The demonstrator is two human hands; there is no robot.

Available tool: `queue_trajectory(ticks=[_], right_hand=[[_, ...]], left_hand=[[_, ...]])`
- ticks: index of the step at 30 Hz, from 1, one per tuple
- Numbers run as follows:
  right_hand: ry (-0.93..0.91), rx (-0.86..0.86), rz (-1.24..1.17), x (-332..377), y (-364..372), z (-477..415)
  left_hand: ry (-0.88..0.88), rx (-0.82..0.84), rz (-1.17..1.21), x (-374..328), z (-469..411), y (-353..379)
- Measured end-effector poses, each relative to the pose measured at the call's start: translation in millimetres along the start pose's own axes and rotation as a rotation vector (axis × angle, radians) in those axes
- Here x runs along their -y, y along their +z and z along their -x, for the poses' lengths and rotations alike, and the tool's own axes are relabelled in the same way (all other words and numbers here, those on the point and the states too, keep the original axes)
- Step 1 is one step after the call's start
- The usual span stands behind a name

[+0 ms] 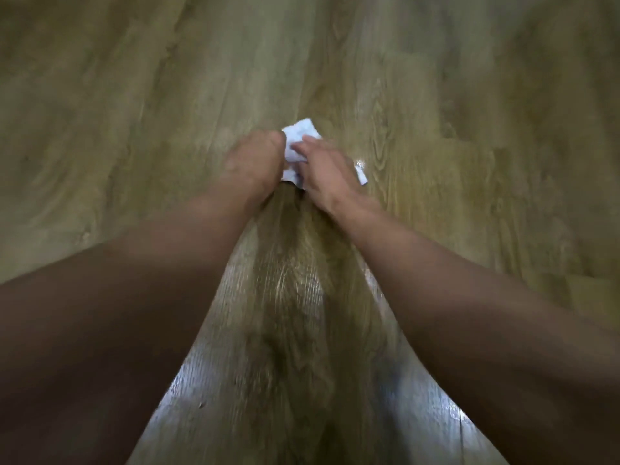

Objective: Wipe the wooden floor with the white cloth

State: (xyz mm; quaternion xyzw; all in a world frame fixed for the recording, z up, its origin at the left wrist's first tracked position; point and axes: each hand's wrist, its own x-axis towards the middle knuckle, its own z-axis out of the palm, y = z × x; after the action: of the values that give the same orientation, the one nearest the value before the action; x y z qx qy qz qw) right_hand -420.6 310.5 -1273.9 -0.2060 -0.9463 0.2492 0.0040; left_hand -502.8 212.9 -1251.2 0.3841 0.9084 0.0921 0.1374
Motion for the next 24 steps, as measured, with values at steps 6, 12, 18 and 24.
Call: queue_trajectory(ticks=[6,12,18,24], right_hand=[[-0.176,0.064,-0.063,-54.9,-28.1,62.3],[-0.010,-0.048,-0.053,-57.1,-29.1,16.8],[-0.038,-0.040,-0.134,-79.0,-37.1,79.0],[0.129,-0.169,-0.080,-92.1,-39.1,62.1]], left_hand=[[0.187,-0.047,-0.236,-35.3,46.2,33.5],[0.089,-0.036,-0.047,-50.6,4.7,16.1],[0.097,-0.013,-0.069,-70.0,15.8,22.7],[0.205,-0.001,-0.181,-82.7,2.7,30.3]])
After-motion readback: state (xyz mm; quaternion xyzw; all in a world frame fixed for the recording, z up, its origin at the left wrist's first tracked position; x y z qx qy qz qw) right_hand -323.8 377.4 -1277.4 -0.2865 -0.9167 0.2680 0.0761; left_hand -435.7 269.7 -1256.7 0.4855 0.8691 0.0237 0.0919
